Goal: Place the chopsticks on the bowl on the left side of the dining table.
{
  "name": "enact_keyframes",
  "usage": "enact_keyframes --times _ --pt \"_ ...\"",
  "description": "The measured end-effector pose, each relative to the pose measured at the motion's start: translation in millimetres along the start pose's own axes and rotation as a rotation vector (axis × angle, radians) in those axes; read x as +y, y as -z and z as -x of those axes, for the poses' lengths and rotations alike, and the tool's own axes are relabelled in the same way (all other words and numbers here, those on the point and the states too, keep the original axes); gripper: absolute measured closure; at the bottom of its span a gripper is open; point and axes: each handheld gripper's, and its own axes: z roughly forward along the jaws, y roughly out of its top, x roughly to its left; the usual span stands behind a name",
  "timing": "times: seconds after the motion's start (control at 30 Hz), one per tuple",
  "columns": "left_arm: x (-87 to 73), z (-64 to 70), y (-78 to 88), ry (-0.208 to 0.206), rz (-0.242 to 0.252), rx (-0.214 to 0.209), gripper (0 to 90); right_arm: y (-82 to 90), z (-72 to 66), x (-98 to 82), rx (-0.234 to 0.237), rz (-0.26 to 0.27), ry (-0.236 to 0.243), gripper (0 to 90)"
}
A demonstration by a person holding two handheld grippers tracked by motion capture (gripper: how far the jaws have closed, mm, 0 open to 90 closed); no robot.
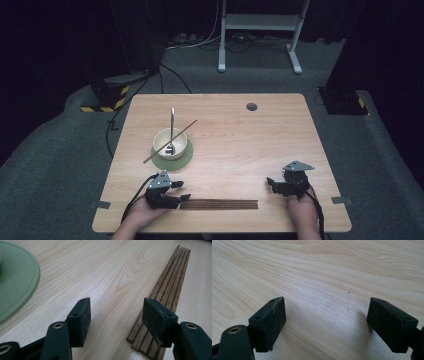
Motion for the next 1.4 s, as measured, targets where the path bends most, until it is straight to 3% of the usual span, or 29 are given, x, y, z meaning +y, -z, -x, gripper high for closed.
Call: enact_keyframes --times 0.13,0.23,0.6,0.9,1.07,1.3,1.4 --pt "0.3 1.1 -0.7 -0.006 -0.013 0.009 40.1 0.1 -0.3 -0.1 -0.002 0.0 -0.002 15.7" --pt "1.1 3.1 -2.9 -0.035 -0.04 0.026 39.3 0.2 -0.4 -0.1 -0.002 0.0 -0.002 15.6" --pt "1.4 2.7 -4.2 -0.012 -0.042 0.026 38.1 0.2 -0.4 -0.1 -0.002 0.0 -0.002 15.6" --pt "1.4 0.9 -3.9 0.037 -0.028 0.073 38.7 0.2 -0.4 -0.1 -0.002 0.0 -0.003 15.6" --pt "1.4 0.9 -3.4 0.024 -0.027 0.08 40.5 0.1 -0.4 -0.1 -0.002 0.0 -0.002 15.6" --pt "1.3 5.4 -3.3 -0.049 -0.032 0.061 41.5 0.1 -0.4 -0.1 -0.002 0.0 -0.003 15.7" --pt "1.5 6.8 -4.4 -0.051 -0.043 0.066 43.0 0.2 -0.4 -0.1 -0.002 0.0 -0.002 15.6"
